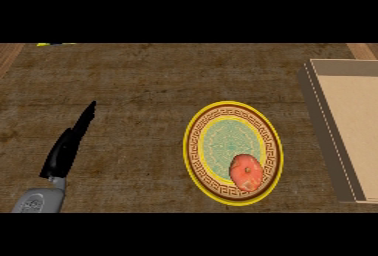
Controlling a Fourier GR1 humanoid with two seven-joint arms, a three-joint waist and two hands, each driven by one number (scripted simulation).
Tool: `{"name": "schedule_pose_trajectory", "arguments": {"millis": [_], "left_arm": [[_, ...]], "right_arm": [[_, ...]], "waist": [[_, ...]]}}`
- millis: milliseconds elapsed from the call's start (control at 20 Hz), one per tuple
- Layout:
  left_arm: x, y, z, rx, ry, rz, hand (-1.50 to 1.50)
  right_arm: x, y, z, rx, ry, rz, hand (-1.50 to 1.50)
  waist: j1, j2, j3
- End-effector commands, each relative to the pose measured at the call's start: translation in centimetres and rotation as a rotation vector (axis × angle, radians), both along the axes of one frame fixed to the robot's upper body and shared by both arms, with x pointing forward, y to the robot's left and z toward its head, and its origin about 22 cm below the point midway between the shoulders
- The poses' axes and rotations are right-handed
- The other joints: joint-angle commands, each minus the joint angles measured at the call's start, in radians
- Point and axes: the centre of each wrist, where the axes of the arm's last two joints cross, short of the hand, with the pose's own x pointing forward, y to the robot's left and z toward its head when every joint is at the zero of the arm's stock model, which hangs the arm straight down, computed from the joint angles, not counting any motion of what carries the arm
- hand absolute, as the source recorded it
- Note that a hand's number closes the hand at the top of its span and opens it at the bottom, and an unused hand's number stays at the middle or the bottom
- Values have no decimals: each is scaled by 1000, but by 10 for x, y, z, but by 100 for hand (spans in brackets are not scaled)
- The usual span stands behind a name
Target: Pick the eggplant from the plate and place it in the cardboard box
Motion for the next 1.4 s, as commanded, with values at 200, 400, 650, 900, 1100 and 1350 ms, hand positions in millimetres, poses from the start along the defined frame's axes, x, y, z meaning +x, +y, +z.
{"name": "schedule_pose_trajectory", "arguments": {"millis": [200,400,650,900,1100,1350], "left_arm": [[3,15,18,-11,7,-7,0],[16,-28,6,-8,1,-23,0],[20,-5,4,3,-4,-9,0],[17,-6,0,-12,5,-13,0],[3,-11,5,-12,5,-26,0],[8,-7,3,4,0,-24,0]], "right_arm": [[-4,-75,34,71,-4,-96,150],[38,-112,7,36,65,-136,150],[54,-143,-9,49,168,-170,150],[73,-171,-60,276,416,-158,-150],[81,-189,-61,332,348,-4,-150],[92,-176,-86,585,71,117,-150]], "waist": [[4,0,0],[12,6,1],[11,5,0],[20,8,1],[22,4,1],[22,3,3]]}}
